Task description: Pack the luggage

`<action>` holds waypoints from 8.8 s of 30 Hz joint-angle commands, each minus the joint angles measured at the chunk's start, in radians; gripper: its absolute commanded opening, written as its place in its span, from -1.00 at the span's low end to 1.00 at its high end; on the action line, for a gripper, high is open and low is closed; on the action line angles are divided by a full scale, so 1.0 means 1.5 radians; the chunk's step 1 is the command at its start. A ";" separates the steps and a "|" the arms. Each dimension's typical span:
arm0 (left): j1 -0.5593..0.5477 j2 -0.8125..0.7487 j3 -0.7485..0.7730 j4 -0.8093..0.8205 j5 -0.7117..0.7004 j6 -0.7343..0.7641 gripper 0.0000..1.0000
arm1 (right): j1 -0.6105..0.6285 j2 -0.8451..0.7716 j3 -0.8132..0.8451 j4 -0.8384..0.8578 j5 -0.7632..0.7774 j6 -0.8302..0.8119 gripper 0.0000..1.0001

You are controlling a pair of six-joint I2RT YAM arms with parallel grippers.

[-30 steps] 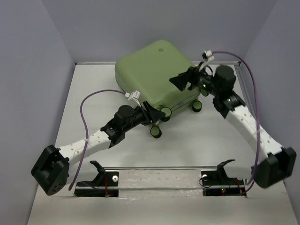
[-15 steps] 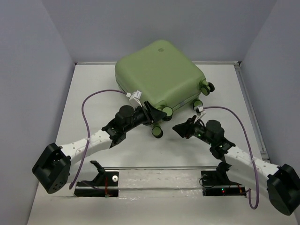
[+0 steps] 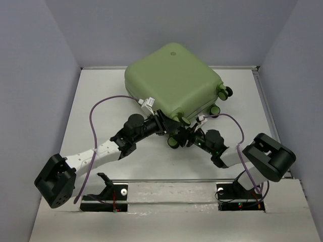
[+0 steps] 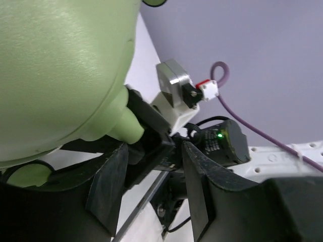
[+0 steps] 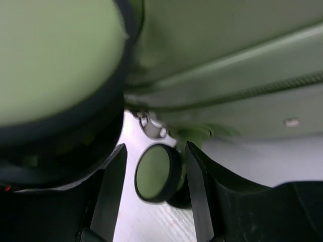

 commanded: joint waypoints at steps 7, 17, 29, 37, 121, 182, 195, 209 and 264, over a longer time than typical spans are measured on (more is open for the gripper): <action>-0.011 -0.029 0.018 0.116 0.028 0.004 -0.88 | 0.003 0.065 0.037 0.207 0.072 -0.047 0.13; -0.011 -0.053 0.049 -0.051 -0.017 0.078 -0.71 | 0.003 0.080 0.042 0.262 0.077 -0.057 0.03; -0.018 -0.002 0.092 -0.152 0.006 0.138 0.92 | 0.003 0.002 0.028 0.200 0.077 -0.065 0.03; -0.028 0.044 0.113 -0.080 0.016 0.092 0.98 | 0.003 -0.006 0.028 0.180 0.075 -0.068 0.02; -0.072 0.123 0.036 0.286 -0.096 -0.182 -0.75 | 0.136 0.139 0.044 0.351 0.136 -0.041 -0.86; -0.037 -0.130 -0.149 -0.086 -0.204 0.084 -0.04 | 0.082 -0.242 0.384 -0.812 0.294 -0.176 1.00; -0.084 0.024 -0.028 -0.084 -0.253 0.181 -0.03 | 0.059 -0.137 0.463 -0.864 0.280 -0.230 0.15; -0.107 0.164 0.073 -0.104 -0.358 0.251 -0.03 | 0.059 -0.143 0.469 -0.870 0.245 -0.228 -0.77; 0.086 -0.199 -0.054 -0.187 -0.377 0.160 -0.06 | 0.110 -0.257 0.334 -0.811 0.142 -0.164 -0.86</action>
